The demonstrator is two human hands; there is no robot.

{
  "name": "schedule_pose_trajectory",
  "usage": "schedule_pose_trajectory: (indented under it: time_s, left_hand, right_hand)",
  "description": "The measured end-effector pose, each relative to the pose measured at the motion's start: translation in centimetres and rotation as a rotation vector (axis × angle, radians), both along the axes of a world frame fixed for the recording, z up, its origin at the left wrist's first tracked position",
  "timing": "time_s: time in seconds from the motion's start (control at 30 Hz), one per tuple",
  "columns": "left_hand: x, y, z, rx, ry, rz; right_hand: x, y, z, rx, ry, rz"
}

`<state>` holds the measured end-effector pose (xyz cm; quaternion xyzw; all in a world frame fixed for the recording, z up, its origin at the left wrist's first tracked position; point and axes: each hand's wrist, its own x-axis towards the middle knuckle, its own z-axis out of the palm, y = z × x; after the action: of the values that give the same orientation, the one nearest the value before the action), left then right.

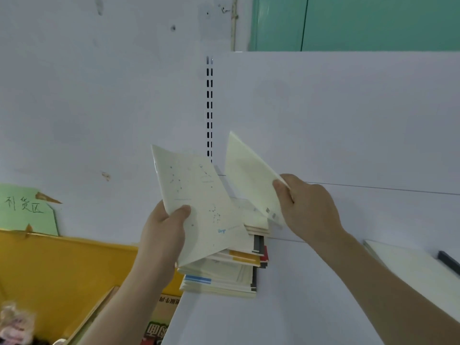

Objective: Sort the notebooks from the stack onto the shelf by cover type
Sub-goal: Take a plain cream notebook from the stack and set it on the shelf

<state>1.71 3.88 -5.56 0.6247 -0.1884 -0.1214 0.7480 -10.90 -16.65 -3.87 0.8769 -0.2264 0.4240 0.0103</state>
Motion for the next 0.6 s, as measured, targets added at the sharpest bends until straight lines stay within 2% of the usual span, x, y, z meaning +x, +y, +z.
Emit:
schedule_pose_trajectory:
  time_s: [0.07, 0.17, 0.27, 0.4, 0.6]
  left_hand:
    - [-0.7, -0.8, 0.0, -0.008, 0.005, -0.013]
    - [-2.2, -2.3, 0.1, -0.03, -0.012, -0.057]
    - [-3.7, -3.6, 0.0, -0.069, -0.071, -0.148]
    - [-4.2, -3.9, -0.9, -0.053, -0.117, -0.225]
    - [-3.5, -3.4, -1.3, -0.128, 0.032, -0.257]
  right_hand:
    - [-0.6, 1.9, 0.3, -0.049, -0.1, 0.004]
    - [-0.8, 5.7, -0.9, -0.131, -0.134, 0.048]
    - [-0.2, 8.4, -3.5, -0.162, -0.045, 0.1]
    - [-0.3, 9.0, -5.4, -0.062, 0.138, 0.194]
    - [-2.1, 8.4, -5.9, -0.039, 0.119, 0.332]
